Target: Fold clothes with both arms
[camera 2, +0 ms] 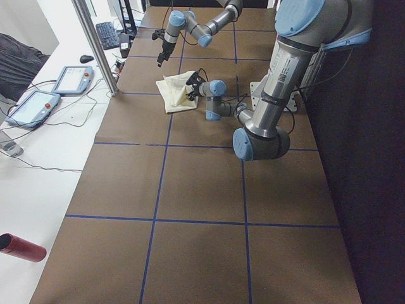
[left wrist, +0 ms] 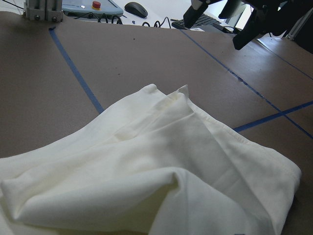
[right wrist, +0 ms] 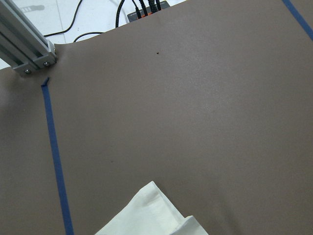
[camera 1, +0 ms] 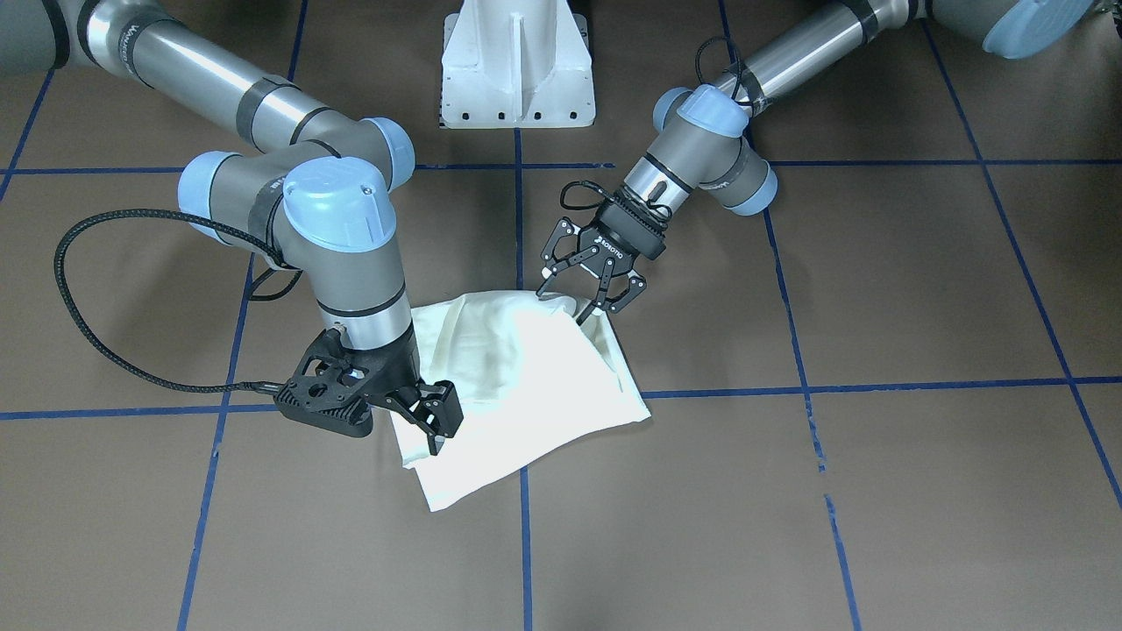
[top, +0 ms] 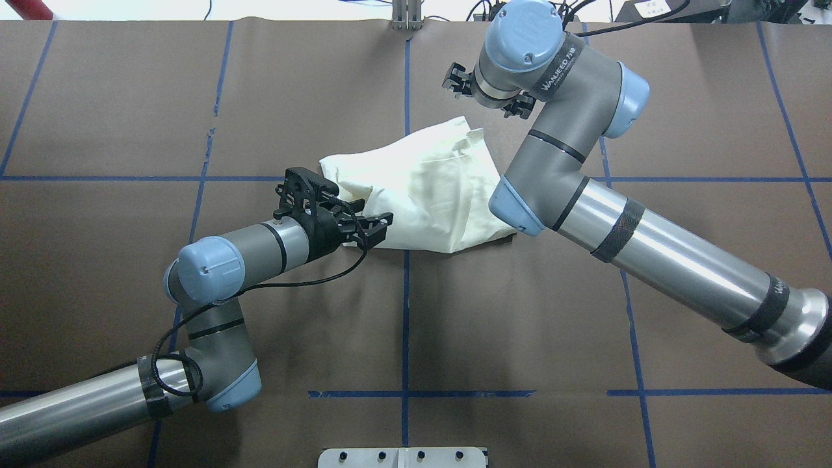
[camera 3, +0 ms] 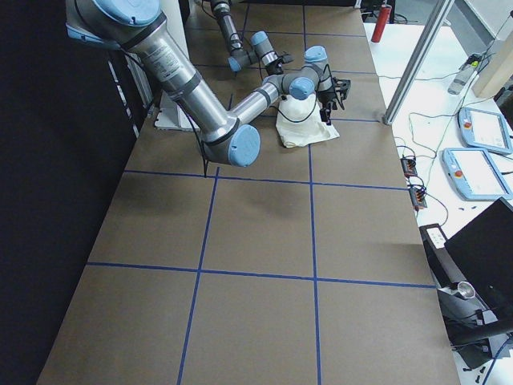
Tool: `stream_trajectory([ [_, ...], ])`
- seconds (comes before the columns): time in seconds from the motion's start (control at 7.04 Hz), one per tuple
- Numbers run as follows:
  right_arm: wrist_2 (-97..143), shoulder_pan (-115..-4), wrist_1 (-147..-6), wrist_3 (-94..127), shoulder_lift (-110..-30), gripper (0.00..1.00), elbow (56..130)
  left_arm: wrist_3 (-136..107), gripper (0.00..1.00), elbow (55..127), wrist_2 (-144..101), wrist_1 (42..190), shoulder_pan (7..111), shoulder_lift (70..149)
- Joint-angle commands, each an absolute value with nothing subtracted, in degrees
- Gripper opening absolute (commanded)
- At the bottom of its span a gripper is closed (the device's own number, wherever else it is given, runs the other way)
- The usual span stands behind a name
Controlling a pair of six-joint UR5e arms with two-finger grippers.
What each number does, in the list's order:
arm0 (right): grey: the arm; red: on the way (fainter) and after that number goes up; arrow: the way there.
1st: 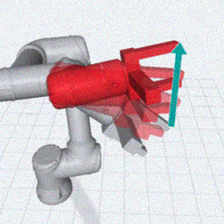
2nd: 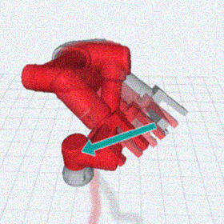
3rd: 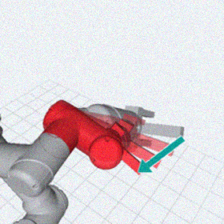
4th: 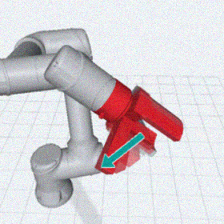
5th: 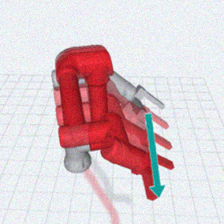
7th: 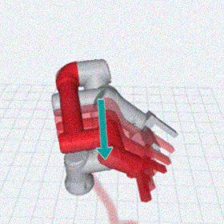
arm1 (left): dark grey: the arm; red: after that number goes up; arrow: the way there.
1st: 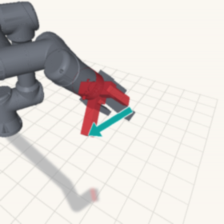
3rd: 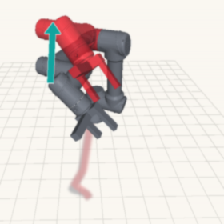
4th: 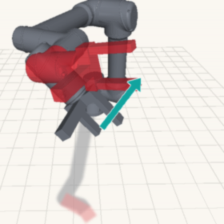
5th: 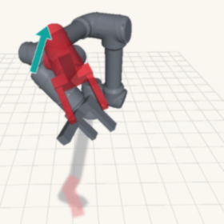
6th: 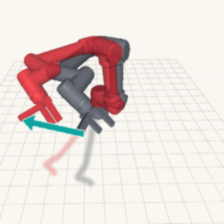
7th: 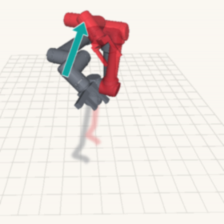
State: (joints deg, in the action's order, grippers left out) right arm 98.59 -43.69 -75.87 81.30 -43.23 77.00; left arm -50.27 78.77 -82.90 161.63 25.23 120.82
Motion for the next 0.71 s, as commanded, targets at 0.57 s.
stream_trajectory([
  [0.57,98.5,-43.7,-75.9,81.4,-43.9,1.0,77.9,-46.0,0.0,79.2,-83.5,161.8,25.7,119.6],
])
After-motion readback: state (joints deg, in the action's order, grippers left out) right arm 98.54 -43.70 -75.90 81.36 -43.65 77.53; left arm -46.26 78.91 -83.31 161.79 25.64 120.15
